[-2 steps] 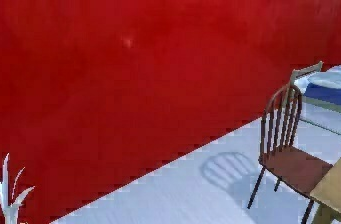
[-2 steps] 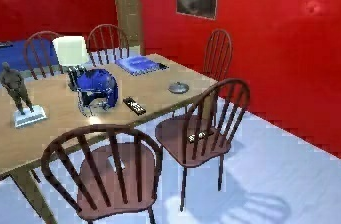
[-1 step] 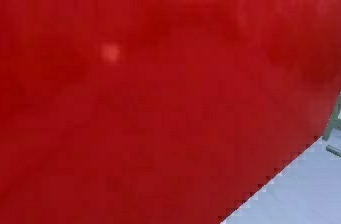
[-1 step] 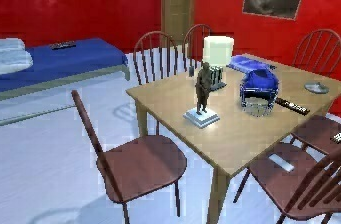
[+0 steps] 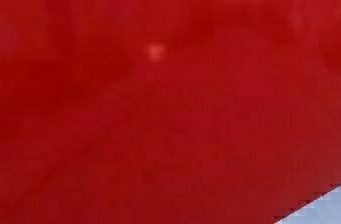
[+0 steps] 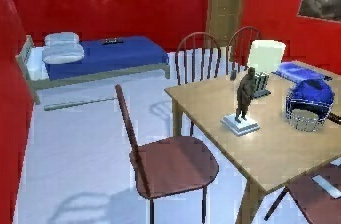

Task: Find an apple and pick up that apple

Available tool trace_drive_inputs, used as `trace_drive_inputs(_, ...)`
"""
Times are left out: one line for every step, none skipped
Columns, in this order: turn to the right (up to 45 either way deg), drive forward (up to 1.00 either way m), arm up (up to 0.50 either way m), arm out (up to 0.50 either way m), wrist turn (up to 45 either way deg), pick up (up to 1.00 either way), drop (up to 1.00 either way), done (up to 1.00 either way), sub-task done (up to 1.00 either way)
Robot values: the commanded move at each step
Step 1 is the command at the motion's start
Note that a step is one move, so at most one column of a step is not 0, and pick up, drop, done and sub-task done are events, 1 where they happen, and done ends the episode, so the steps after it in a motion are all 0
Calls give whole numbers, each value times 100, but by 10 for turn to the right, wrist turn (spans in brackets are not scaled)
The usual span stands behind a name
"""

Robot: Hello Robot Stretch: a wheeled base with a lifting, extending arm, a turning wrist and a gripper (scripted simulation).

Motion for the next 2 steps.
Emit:
trace_drive_inputs(0, 20, 0, 0, 0, 0, 0, 0, 0)
trace_drive_inputs(450, 0, 0, 0, 0, 0, 0, 0, 0)
